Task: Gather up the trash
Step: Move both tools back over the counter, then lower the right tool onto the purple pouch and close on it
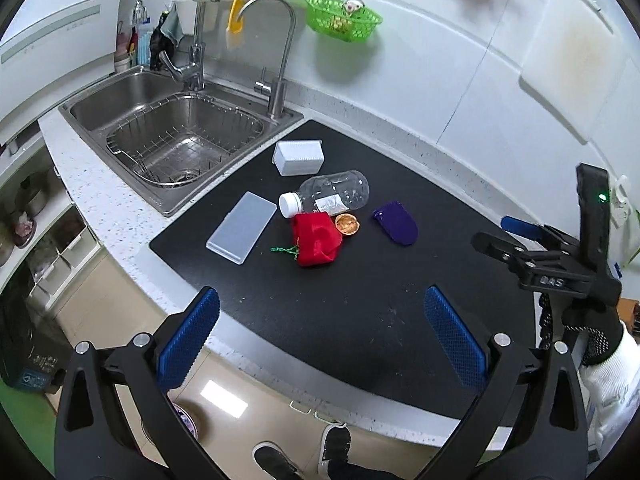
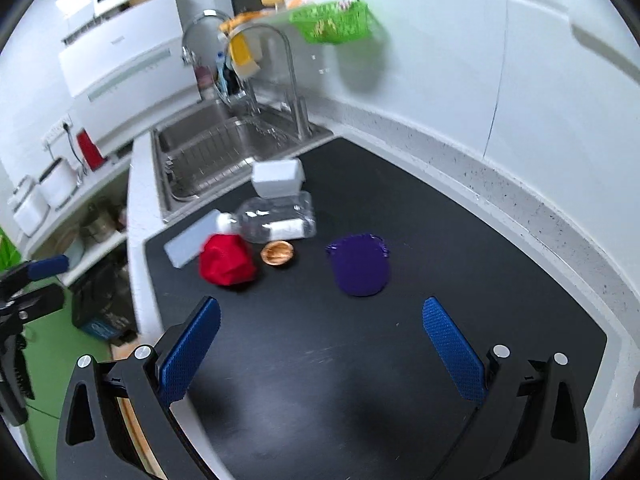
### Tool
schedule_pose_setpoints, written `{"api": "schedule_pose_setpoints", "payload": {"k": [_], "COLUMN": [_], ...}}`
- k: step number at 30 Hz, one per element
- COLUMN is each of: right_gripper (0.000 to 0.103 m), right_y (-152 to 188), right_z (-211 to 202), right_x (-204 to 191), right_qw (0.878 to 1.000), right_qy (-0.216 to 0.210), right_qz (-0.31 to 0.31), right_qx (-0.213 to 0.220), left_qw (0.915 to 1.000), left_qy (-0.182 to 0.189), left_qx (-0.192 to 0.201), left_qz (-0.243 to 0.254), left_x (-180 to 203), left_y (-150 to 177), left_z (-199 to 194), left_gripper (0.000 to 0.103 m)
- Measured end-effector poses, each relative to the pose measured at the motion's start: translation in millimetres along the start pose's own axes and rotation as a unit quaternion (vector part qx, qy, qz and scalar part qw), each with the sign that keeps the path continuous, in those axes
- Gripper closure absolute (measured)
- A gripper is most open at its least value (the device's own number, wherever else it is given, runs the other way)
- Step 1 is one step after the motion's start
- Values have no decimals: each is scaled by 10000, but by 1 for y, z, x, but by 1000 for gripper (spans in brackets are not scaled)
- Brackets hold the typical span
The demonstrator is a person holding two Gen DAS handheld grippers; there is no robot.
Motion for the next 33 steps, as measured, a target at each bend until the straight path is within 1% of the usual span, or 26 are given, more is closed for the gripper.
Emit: {"api": "schedule_pose_setpoints", "payload": {"k": [7,14,17,22,24,25,26,27,28,30,31,32,33], "right_gripper": [6,6,6,7,24,39,44,44,48,69,91,94,94], "right_y": [-17,-25,-25,-22,-20,-17,-16,-16,-16,-18,-19,-19,-18], "right_z": [70,133,147,158,161,163,164,163,162,163,162,161,161], "right_x": [5,4,0,-3,-4,-4,-6,-5,-4,-5,-5,-5,-6], "right_qw": [9986,9945,9927,9908,9899,9885,9882,9889,9891,9895,9894,9889,9889], "right_qy": [148,153,141,126,152,186,161,134,146,136,159,176,154], "right_qz": [-368,-622,-755,-888,-950,-1012,-1019,-969,-954,-952,-966,-979,-971], "right_qx": [-352,-825,-927,-1010,-1044,-1111,-1136,-1120,-1109,-1075,-1075,-1099,-1116], "left_qw": [9998,9992,9987,9983,9984,9984,9984,9984,9985,9986,9986,9985,9985], "left_qy": [-88,-203,-224,-211,-198,-178,-163,-146,-124,-103,-91,-78,-65], "left_qx": [-125,-180,-228,-282,-288,-287,-288,-292,-298,-301,-305,-307,-303], "left_qz": [-146,-284,-387,-458,-456,-459,-459,-453,-438,-422,-424,-437,-453], "left_x": [-4,-13,-19,-24,-25,-25,-25,-25,-25,-24,-25,-25,-25], "left_y": [-10,-23,-25,-28,-29,-30,-31,-31,-32,-33,-33,-33,-34], "left_z": [27,48,57,69,73,75,76,77,78,80,80,81,83], "left_gripper": [3,3,3,3,3,3,3,3,3,3,3,3,3]}}
Point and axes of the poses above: each gripper's, at about its wrist camera, not at the fingertips, and z roughly the way its jaws point, x to its right, y to its underside, the point moved 5 cm from there along z, roughly the way its jaws point, and after that the axes turned 12 degrees about y, right-handed, at the moved point
